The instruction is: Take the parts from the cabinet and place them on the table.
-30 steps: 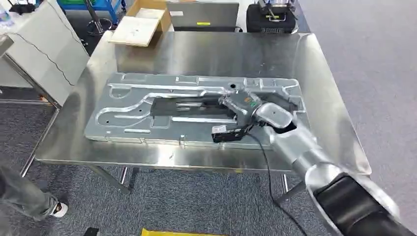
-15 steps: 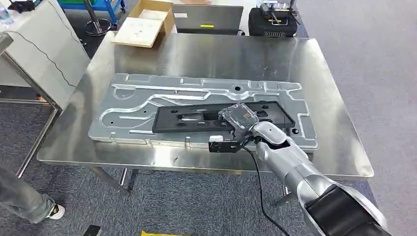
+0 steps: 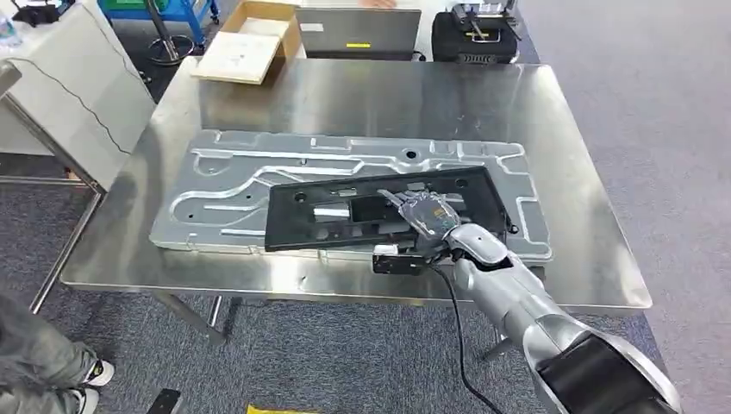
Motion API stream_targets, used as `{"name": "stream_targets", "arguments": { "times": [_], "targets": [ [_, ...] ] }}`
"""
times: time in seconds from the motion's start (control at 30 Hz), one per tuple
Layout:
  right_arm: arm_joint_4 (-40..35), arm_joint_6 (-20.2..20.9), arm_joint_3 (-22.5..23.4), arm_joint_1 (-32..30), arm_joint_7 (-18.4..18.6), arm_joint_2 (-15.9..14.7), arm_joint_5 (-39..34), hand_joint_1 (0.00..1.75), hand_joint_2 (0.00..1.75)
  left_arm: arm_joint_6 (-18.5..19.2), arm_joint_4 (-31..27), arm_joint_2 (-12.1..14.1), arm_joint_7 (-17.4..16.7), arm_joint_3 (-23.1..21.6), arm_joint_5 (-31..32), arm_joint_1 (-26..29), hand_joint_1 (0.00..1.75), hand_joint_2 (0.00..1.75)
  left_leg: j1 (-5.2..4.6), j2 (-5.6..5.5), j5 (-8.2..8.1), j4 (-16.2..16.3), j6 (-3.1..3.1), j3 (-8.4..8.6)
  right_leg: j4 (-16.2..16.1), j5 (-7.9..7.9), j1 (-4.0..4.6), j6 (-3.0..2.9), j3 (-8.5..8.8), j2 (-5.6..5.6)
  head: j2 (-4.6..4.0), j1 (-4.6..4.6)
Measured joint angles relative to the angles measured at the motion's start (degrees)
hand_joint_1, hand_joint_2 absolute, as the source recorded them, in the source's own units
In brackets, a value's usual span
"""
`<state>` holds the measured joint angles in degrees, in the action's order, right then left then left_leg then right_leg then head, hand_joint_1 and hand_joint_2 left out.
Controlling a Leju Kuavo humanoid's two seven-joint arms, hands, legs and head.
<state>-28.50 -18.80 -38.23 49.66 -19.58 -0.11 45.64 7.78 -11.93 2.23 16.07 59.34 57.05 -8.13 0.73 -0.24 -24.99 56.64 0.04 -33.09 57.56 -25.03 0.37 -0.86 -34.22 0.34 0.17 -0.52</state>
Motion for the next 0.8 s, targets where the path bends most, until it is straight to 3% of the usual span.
{"name": "stream_targets", "arguments": {
  "times": [0.03, 0.07, 0.17, 0.2, 0.23, 0.27, 0.33, 0.37, 0.4, 0.5, 0.57, 0.6, 0.7, 0.73, 0.77, 0.8],
  "targets": [
    [0.0, -0.9, 0.0, 0.0, 0.7, 0.0, 0.6, 0.0, 0.0, -0.1, 0.0, 0.1, 0.1, 0.0, 0.0, -0.1, 0.0, 0.0, 0.08, -0.04, -0.61, 0.1, -0.27, -0.26, -0.7, 0.41, -0.76, -0.51, 0.36, -0.14, 0.0, 0.0],
    [0.0, -2.0, 0.0, 0.0, 1.4, 0.0, 1.2, 0.0, 0.0, -0.3, 0.0, 0.0, 0.1, -0.1, 0.1, -0.1, 0.0, 0.0, 0.14, 0.03, -1.65, 1.5, -0.5, -0.48, -1.0, 0.49, -0.71, -0.73, 0.54, -0.23, 0.0, -0.02],
    [-1.1, -8.9, 0.7, 0.1, 3.7, -0.7, 3.0, 0.0, 0.0, -1.0, 0.0, 0.1, 0.1, -0.3, 0.1, 0.0, 0.0, 0.0, 0.31, 0.05, -8.31, 14.9, -1.16, -6.45, -0.7, 0.46, -0.67, -1.02, 0.24, -0.42, 0.0, 0.0],
    [-2.2, -11.0, 1.2, -0.1, 4.2, -1.1, 3.7, 0.0, 0.0, -1.1, 0.0, 0.0, 0.1, -0.4, 0.1, 0.2, 0.0, 0.0, 0.33, 0.05, -9.1, 18.1, -1.3, -7.98, -0.5, 0.44, -0.65, -1.03, 0.15, -0.4, 0.0, -0.02],
    [-3.8, -12.7, 1.7, -0.3, 4.6, -1.4, 4.3, 0.0, 0.0, -1.1, 0.0, 0.0, 0.1, -0.6, 0.1, 0.3, 0.0, 0.0, 0.39, 0.06, -8.46, 18.6, -1.34, -8.3, -0.4, 0.4, -0.66, -1.07, 0.14, -0.33, 0.0, -0.02],
    [-5.7, -13.4, 2.1, -0.5, 5.0, -2.0, 4.9, 0.0, 0.0, -1.1, 0.0, -0.1, 0.1, -0.7, 0.1, 0.3, 0.0, 0.0, 0.45, 0.07, -6.52, 16.2, -1.33, -7.2, -0.3, 0.3, -0.67, -1.07, 0.17, -0.25, 0.0, -0.02],
    [-11.1, -13.5, 3.7, -1.4, 5.6, -3.5, 6.2, 0.0, 0.0, -1.1, 0.0, -0.1, 0.2, -0.9, 0.2, 0.2, 0.0, 0.0, 0.48, 0.09, -1.09, 6.0, -1.07, -2.25, 0.1, -0.09, -0.73, -0.69, 0.4, -0.13, 0.0, -0.02],
    [-14.4, -13.8, 4.9, -2.0, 5.8, -4.3, 6.7, 0.0, 0.0, -1.1, 0.0, -0.1, 0.3, -0.9, 0.3, 0.1, 0.0, 0.0, 0.47, 0.11, -0.36, 1.6, -0.8, -0.36, 0.1, -0.24, -0.73, -0.46, 0.52, -0.15, 0.0, 0.0],
    [-17.2, -14.3, 6.0, -2.6, 5.5, -4.9, 6.8, 0.0, 0.0, -1.0, 0.0, -0.1, 0.4, -1.0, 0.3, 0.1, 0.0, 0.0, 0.06, 0.05, -0.76, 0.5, -0.67, 0.47, 0.2, -0.28, -0.34, -0.15, 0.27, -0.12, 0.0, -0.02],
    [-27.8, -16.7, 10.1, -6.1, 1.4, -6.4, 2.4, 0.0, 0.0, -0.7, 0.0, -0.1, 1.0, -1.3, 0.7, 0.2, 0.0, 0.0, -0.1, -0.21, -0.63, 0.7, 0.22, 0.11, 0.0, 0.03, -0.42, 0.6, 0.22, -0.23, 0.0, 0.0],
    [-34.7, -17.0, 12.5, -8.8, -2.5, -6.8, -4.3, 0.0, 0.0, -0.3, 0.0, -0.1, 1.2, -1.6, 0.7, 0.2, 0.0, 0.0, 0.43, -0.14, -0.18, 0.1, 0.94, 0.35, 0.9, -1.05, -0.7, 1.37, 0.05, -0.22, 0.0, 0.0],
    [-37.5, -16.9, 13.8, -9.4, -4.6, -7.0, -8.2, 0.0, 0.0, -0.1, 0.0, -0.1, 1.3, -1.7, 0.7, 0.1, 0.0, 0.0, 0.39, -0.13, -0.19, 0.0, 1.11, 0.35, 3.0, -2.68, -0.66, 1.66, -0.96, -0.22, 0.0, 0.0],
    [-49.0, -14.6, 18.7, -14.0, -7.6, -6.8, -21.0, 0.0, 0.0, 0.2, 0.0, -0.1, 1.8, -2.1, 0.4, 0.1, 0.0, 0.0, 0.32, -0.02, -0.27, 0.1, 1.7, 0.24, 15.8, -8.74, -0.83, 2.19, -6.81, -0.26, 0.0, 0.02],
    [-55.4, -13.5, 21.5, -16.3, -8.3, -6.8, -25.9, 0.0, 0.0, 0.3, 0.0, -0.2, 2.4, -2.1, 0.0, 0.5, 0.0, 0.0, 0.33, -0.18, -0.34, 0.2, 1.79, 0.27, 17.5, -8.72, -0.92, 2.19, -7.64, -0.25, 0.0, 0.02],
    [-59.7, -12.8, 23.6, -17.3, -8.9, -6.6, -29.0, 0.0, 0.0, 0.5, 0.0, -0.2, 2.8, -2.1, -0.4, 0.9, 0.0, 0.0, 0.32, -0.27, -0.47, 0.2, 1.8, 0.37, 16.5, -7.42, -1.06, 2.18, -7.25, -0.25, 0.0, 0.0],
    [-62.5, -12.4, 25.5, -17.7, -9.3, -6.7, -30.8, 0.0, 0.0, 0.7, 0.0, -0.2, 3.3, -2.1, -0.8, 1.3, 0.0, 0.0, 0.32, -0.25, -0.59, 0.2, 1.69, 0.56, 13.1, -5.04, -1.09, 2.12, -5.64, -0.26, 0.0, 0.0]
  ]
}}
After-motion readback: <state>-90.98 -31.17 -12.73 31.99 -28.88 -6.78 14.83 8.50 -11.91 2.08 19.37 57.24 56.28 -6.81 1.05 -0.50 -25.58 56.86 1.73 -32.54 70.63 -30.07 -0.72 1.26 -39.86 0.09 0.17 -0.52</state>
